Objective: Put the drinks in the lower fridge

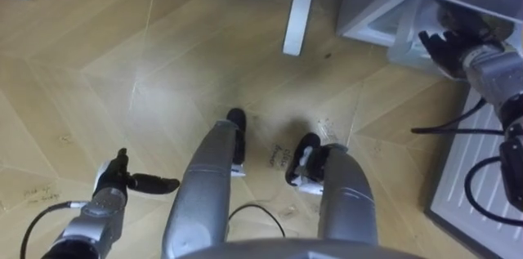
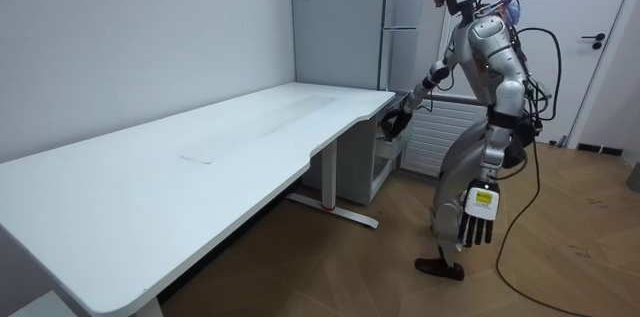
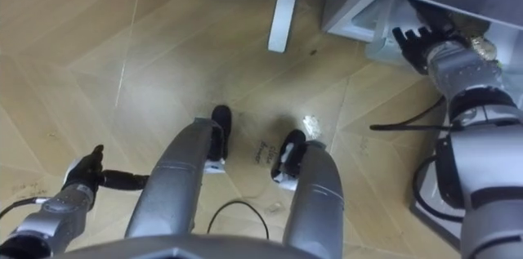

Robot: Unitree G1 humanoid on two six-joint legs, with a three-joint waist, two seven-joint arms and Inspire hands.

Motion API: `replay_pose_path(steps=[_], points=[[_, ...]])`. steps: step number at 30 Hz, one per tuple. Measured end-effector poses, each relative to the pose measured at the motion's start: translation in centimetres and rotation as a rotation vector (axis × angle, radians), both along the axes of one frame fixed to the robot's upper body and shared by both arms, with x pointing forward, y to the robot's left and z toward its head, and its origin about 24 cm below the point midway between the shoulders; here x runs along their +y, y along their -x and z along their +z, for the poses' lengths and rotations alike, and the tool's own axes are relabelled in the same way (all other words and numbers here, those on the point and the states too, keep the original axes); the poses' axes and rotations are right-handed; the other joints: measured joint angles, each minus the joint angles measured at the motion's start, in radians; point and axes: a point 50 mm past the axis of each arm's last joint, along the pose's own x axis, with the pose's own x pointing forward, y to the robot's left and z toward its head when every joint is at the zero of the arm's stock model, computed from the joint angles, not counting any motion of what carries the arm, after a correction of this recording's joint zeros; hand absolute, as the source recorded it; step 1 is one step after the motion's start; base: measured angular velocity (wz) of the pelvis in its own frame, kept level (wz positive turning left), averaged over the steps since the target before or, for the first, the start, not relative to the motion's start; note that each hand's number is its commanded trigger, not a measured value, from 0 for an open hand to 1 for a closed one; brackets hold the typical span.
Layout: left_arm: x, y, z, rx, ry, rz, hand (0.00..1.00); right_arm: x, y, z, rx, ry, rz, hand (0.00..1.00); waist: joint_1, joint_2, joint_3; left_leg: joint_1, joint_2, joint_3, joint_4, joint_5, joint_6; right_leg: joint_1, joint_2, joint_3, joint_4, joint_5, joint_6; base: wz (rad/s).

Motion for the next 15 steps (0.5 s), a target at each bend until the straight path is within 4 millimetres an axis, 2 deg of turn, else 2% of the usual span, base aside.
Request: replay_pose_path(steps=[3,7,9,12,14,15], points=[[0.0,0.1,0.0,0.004,0.001,0.001,0.00,-0.4,0.7,-0.6,-0.005,0.003,0.001,0.00,-0.002,0.000,-0.0004,0.022,0.000,0.002,-0.011,0.000,0.000,0.021,0.002,-0.001,-0.015,0.001,0.001,0.00],[0.1,0.1,0.0,0.006,0.002,0.000,0.00,-1.3,0.8,-0.1,-0.043,0.025,-0.004,0.00,-0.007,0.004,-0.0027,0.067,-0.001,0.006,-0.026,0.000,0.000,0.066,0.002,-0.002,-0.034,0.001,0.004,-0.01],[0.2,0.3,0.0,0.007,0.004,0.005,0.00,-1.6,1.9,-1.1,-0.001,0.035,-0.008,0.00,-0.004,0.006,-0.0041,0.105,0.000,0.005,-0.036,-0.003,-0.002,0.106,0.006,-0.002,-0.047,0.000,0.007,0.00],[0.5,0.7,-0.1,0.012,0.002,0.024,0.00,-1.7,2.6,-1.7,0.029,0.070,0.017,0.00,-0.009,0.010,-0.0093,0.137,0.004,0.012,-0.041,-0.007,-0.002,0.137,0.010,0.002,-0.058,0.000,0.008,-0.07],[0.5,0.7,-0.1,0.009,0.004,0.030,0.00,-1.8,3.0,-2.1,0.039,0.077,0.024,0.00,-0.012,0.011,-0.0100,0.153,0.004,0.013,-0.044,-0.007,-0.002,0.154,0.010,0.002,-0.060,0.000,0.008,0.00],[0.5,0.7,-0.1,0.008,0.006,0.031,0.00,-1.9,3.5,-2.5,0.046,0.075,0.024,0.00,-0.013,0.013,-0.0132,0.165,0.005,0.013,-0.044,-0.007,-0.002,0.166,0.011,0.001,-0.061,0.000,0.008,0.00]])
